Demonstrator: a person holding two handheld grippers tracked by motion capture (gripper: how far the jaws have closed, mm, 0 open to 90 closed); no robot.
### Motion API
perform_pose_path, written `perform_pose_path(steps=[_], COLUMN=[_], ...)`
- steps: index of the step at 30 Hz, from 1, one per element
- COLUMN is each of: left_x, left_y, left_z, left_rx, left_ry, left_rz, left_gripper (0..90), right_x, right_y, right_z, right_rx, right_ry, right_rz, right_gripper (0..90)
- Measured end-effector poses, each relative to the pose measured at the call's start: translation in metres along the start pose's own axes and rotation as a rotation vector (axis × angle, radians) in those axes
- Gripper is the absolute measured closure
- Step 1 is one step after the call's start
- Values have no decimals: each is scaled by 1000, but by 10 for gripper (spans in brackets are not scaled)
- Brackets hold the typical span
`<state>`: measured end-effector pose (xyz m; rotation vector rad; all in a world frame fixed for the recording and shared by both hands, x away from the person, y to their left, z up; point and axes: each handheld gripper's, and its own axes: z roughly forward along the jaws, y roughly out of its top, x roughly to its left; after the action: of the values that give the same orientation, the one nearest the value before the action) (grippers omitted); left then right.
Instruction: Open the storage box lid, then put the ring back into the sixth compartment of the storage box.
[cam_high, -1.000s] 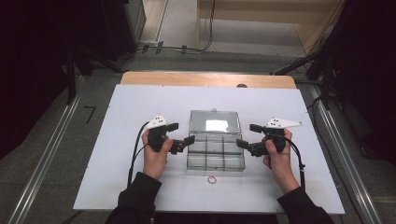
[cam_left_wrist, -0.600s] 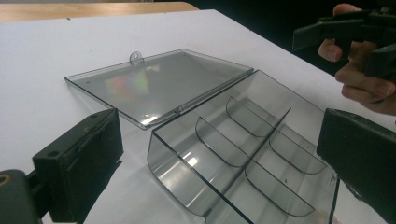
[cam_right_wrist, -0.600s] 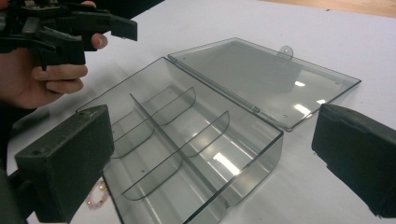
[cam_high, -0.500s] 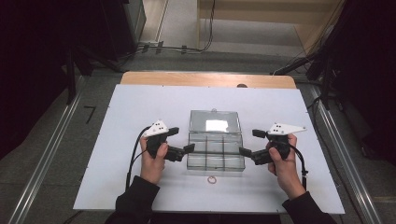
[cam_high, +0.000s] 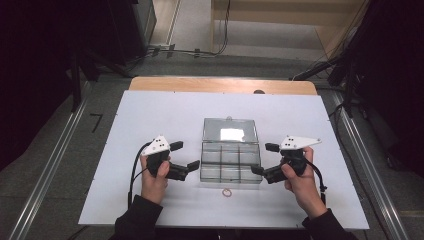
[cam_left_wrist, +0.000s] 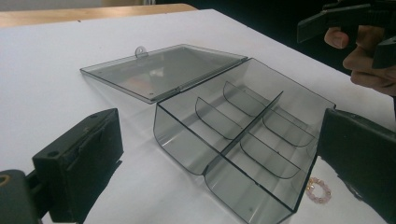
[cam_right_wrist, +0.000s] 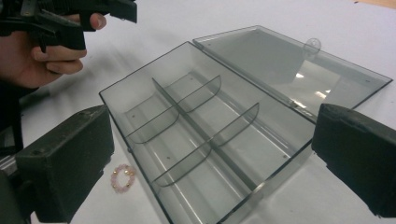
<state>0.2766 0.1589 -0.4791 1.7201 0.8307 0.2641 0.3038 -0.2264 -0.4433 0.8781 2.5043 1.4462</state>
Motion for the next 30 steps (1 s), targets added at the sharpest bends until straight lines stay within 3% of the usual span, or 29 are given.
perform_pose_path(steps=[11, 19, 22, 24, 27, 30], left_x=[-1, 2, 4, 6, 7, 8], left_y=[-9, -19, -23, -25, -29, -32], left_z=[-16, -28, -33, -37, -43, -48], left_rx=[3, 15, 23, 23, 23, 23], left_ry=[1, 14, 18, 25, 36, 42], left_rz=[4, -5, -7, -9, -12, -12], left_gripper=[2, 2, 2, 2, 2, 2], right_x=[14, 25, 29, 33, 39, 43], right_y=[0, 1, 2, 2, 2, 0], right_z=[8, 13, 15, 17, 20, 24], right_rx=[33, 51, 58, 68, 89, 112], right_ry=[30, 77, 122, 118, 111, 114], right_rz=[-30, -44, -44, -54, -66, -66], right_gripper=[0, 28, 36, 46, 99, 261])
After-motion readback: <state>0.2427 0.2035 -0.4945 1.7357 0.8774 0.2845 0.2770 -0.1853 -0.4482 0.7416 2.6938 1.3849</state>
